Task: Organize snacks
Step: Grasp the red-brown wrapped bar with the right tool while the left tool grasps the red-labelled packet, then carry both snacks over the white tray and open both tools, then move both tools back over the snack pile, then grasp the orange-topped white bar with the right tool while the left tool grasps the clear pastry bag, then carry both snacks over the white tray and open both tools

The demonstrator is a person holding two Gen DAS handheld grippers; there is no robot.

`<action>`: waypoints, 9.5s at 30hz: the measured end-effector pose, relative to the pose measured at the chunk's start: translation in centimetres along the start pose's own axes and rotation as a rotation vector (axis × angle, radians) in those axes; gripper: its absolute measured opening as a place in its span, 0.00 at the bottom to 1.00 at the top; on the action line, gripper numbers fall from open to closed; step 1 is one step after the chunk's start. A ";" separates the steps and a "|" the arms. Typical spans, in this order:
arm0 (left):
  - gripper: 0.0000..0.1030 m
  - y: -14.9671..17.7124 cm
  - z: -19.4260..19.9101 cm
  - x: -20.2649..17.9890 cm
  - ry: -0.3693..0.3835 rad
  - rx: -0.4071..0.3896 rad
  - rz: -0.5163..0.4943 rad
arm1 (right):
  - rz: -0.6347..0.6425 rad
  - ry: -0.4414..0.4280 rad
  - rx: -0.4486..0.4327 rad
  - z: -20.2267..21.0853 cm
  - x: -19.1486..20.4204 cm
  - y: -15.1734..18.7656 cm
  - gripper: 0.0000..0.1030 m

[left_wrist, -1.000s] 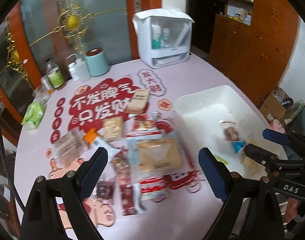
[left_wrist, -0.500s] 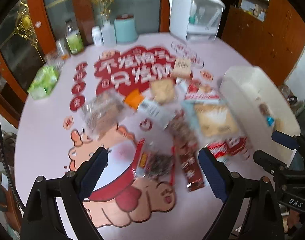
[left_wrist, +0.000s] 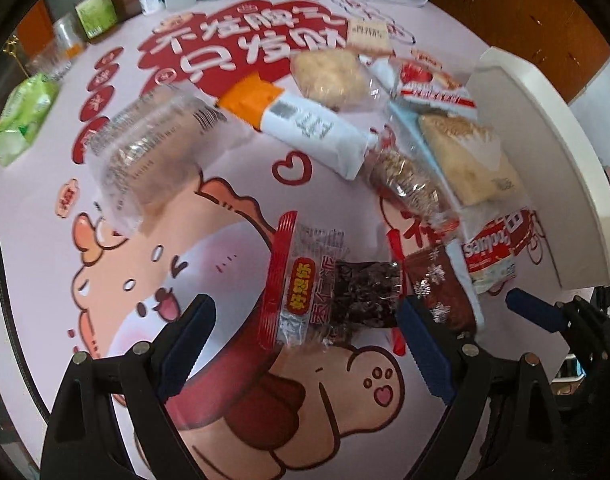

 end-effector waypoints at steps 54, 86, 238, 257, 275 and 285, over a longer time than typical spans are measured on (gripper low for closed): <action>0.16 -5.2 12.4 -11.9 0.037 -0.294 -0.175 | 0.038 0.128 -0.385 17.0 -10.2 -5.7 0.37; 0.16 -16.1 6.4 -35.1 0.017 -0.294 -0.196 | -0.004 0.108 -0.409 16.7 -30.1 -10.0 0.40; 0.65 -8.8 13.9 -17.3 0.057 -0.270 -0.167 | 0.006 -0.035 -0.421 20.9 -17.3 -7.7 0.36; 0.68 -20.0 6.1 -29.8 -0.008 -0.264 -0.074 | -0.146 -0.016 -0.383 16.7 -31.3 -16.0 0.38; 0.82 -20.5 1.3 -30.1 -0.079 -0.193 -0.100 | -0.201 -0.074 -0.303 12.4 -32.4 -17.8 0.47; 0.84 -19.8 3.6 -29.8 -0.076 -0.240 -0.110 | -0.177 -0.065 -0.333 14.4 -31.0 -16.7 0.47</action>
Point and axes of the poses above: each gripper's, at about its wrist camera, not at the fingertips, and z roughly against the way its jaws point, x to its left, y to its underside, the point moved 10 cm from there along -z, roughly the way its jaws point, and after that the axes turned 3 degrees about -x, right-handed, at the moved point
